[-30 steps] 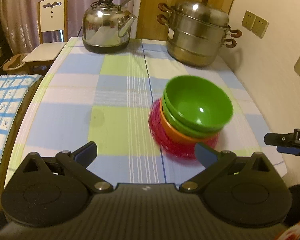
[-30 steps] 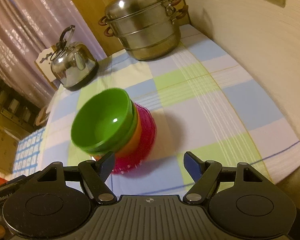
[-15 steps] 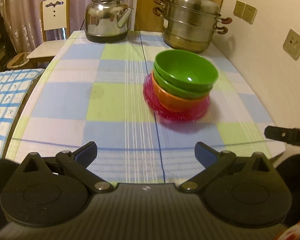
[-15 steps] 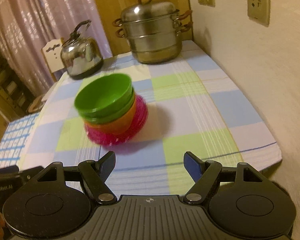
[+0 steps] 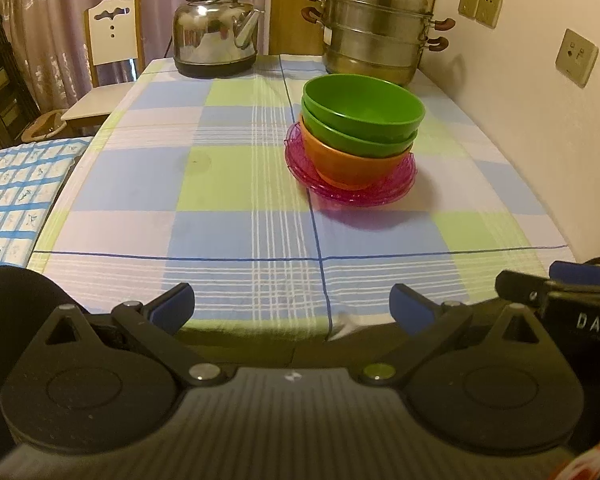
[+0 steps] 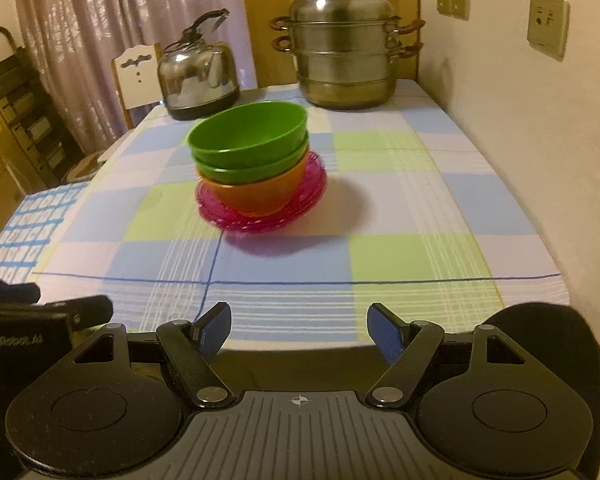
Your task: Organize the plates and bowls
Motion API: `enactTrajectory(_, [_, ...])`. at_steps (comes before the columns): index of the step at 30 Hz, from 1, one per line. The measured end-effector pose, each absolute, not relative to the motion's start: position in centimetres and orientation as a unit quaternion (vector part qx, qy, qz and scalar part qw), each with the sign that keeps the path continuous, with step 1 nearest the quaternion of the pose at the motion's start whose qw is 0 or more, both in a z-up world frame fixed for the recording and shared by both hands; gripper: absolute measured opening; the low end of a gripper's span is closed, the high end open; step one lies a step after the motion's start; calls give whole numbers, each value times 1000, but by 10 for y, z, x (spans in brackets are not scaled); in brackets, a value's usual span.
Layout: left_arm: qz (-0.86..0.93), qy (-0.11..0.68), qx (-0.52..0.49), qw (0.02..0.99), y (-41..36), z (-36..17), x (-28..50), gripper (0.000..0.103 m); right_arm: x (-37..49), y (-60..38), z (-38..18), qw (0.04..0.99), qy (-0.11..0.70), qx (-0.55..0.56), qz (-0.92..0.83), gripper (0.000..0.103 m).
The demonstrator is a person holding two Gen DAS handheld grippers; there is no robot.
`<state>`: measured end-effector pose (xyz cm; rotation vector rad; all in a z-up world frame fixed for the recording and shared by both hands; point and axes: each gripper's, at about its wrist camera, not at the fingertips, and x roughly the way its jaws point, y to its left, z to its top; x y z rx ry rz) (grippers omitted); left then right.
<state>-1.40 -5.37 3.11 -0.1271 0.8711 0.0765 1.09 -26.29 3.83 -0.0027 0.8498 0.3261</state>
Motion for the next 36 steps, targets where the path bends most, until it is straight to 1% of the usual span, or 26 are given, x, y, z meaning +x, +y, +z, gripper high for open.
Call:
enactTrajectory(16, [37, 409, -54, 910, -58, 28, -18, 103, 7, -261, 29, 902, 404, -7, 153, 75])
enactTrajectory(36, [33, 411, -53, 909, -58, 28, -18, 103, 6, -259, 26, 902, 403, -12, 151, 75])
